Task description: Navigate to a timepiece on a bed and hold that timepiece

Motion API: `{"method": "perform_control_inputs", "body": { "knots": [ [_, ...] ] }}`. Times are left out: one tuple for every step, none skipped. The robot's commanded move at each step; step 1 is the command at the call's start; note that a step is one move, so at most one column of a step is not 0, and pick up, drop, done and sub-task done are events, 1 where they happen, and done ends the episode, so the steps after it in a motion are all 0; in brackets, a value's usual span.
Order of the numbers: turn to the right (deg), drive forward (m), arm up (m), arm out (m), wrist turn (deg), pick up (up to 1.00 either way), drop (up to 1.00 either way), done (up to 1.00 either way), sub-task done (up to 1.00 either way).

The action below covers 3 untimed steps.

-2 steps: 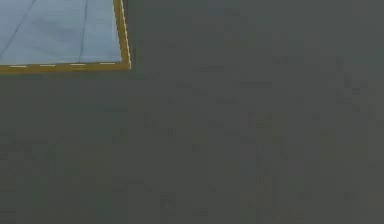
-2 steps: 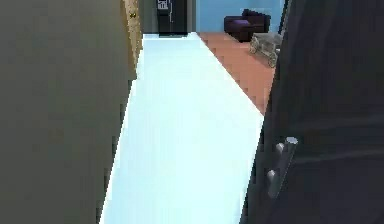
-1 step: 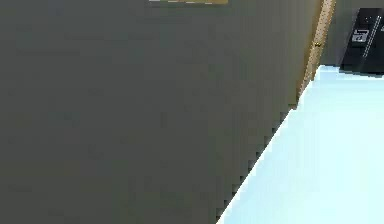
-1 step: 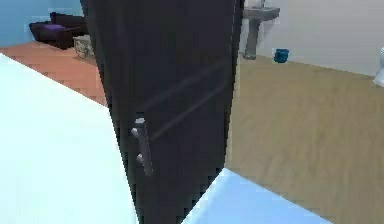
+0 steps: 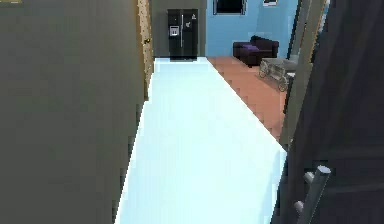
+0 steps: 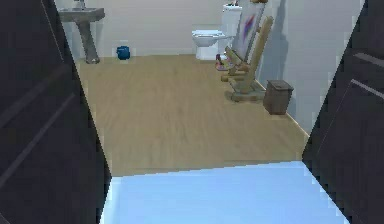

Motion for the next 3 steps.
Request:
{"method": "perform_control_inputs", "body": {
  "knots": [
    [0.0,0.60,0.00,0.00,0.0,0.00,0.00,0.00,0.00],
    [24.0,0.00,0.00,0.00,0.0,0.00,0.00,0.00,0.00],
    [0.0,1.00,0.00,0.00,0.0,0.00,0.00,0.00,0.00]
  ]
}}
